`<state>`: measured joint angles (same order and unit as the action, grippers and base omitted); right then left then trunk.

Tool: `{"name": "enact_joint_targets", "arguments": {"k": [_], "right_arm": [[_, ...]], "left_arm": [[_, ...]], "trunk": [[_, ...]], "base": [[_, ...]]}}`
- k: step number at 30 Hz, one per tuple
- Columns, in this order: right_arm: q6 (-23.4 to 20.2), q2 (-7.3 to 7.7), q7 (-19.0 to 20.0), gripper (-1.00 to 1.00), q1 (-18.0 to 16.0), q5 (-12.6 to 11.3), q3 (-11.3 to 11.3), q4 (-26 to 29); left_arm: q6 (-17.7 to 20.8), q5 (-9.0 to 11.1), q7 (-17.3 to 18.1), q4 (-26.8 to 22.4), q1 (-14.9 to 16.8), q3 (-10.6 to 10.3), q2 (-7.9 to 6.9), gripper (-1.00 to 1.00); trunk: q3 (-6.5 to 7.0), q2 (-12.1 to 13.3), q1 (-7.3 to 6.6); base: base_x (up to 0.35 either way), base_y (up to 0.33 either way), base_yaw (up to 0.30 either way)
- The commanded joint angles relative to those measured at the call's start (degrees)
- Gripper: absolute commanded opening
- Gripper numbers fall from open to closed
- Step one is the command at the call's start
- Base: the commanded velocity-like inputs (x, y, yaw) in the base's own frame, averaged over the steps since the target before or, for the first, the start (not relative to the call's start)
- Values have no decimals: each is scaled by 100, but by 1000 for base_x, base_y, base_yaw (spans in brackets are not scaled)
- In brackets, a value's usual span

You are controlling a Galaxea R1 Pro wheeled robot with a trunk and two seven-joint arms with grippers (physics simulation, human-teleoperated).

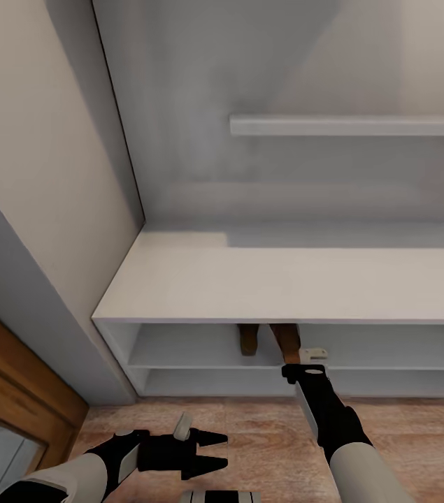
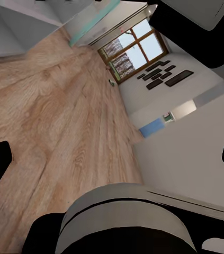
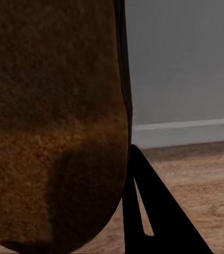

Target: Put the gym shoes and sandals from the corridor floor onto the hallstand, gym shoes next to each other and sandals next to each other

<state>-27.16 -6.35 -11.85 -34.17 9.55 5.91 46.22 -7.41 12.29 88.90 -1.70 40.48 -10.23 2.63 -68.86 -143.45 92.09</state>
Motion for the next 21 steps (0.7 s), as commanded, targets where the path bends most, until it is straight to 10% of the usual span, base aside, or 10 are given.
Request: {"name": "enact_joint_targets", "arguments": {"k": [1, 21], "right_arm": [[-35, -6, 15, -100, -2, 38, 15, 10], [-35, -6, 15, -100, -2, 38, 15, 13]], "left_arm": [[-60, 55, 5, 3, 3, -49, 0, 100], [-58, 55, 5, 3, 3, -49, 0, 100]], "trunk": [[-5, -1, 3], [-5, -1, 3]], "base": [[321, 0, 0], [106, 0, 0]]}}
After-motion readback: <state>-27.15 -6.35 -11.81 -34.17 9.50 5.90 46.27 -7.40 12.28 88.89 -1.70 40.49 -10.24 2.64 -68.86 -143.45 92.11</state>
